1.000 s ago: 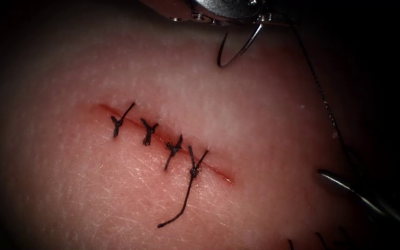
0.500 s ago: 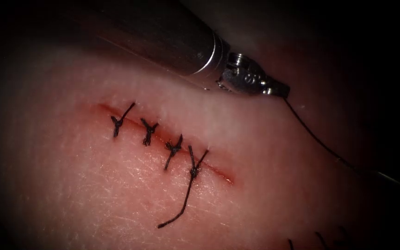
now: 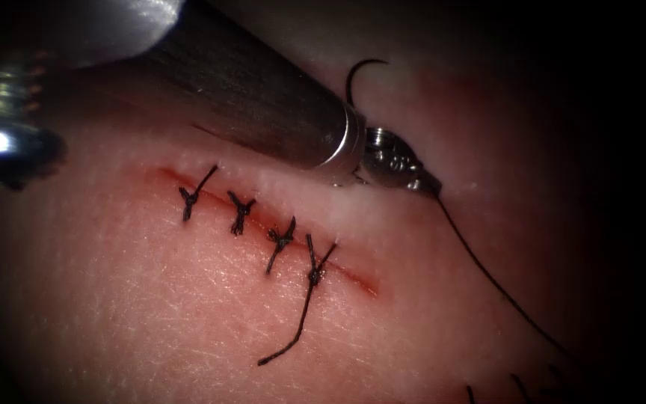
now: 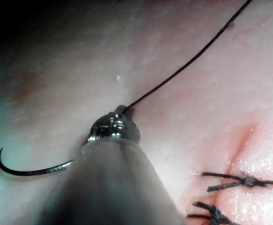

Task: Wound Closure
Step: Drop the suture from the left gripper

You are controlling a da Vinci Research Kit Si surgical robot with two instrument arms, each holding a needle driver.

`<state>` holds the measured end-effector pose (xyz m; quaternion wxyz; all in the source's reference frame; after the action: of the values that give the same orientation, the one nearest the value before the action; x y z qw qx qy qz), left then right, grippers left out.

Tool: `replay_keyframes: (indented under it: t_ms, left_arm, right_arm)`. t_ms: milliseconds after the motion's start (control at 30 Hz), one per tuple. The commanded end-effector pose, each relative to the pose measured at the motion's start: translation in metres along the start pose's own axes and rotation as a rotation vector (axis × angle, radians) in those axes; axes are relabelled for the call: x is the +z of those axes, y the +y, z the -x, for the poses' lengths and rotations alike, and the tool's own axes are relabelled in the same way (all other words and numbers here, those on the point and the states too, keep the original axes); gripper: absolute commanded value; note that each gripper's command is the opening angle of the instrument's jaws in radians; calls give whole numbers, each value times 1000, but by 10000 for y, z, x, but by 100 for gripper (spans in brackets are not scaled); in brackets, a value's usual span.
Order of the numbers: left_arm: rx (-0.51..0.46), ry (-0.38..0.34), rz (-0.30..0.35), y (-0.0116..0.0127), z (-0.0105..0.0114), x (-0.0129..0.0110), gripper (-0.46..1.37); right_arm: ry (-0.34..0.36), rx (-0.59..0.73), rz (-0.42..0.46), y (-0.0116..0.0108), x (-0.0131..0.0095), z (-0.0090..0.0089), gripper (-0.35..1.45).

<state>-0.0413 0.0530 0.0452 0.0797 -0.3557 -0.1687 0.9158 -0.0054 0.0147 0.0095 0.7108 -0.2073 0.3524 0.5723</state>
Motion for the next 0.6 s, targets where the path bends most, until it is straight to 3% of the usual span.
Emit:
replay_keyframes:
  t_ms: [33,100,200,367,600]
  left_arm:
    - [-27,-3,5,3,0,-6,87]
    - [-79,-1,22,9,-1,-18,122]
    - [-101,3,35,9,-7,-38,132]
    - [-128,40,12,3,-20,-83,135]
    - [-158,161,10,0,-39,-141,133]
  right_arm:
    - [-1,1,-6,-3,3,1,139]
    - [-1,2,-11,-8,7,2,139]
    - [0,3,-19,-17,13,3,139]
    - [1,7,-44,-36,24,4,139]
    - [4,13,-109,-70,37,4,139]
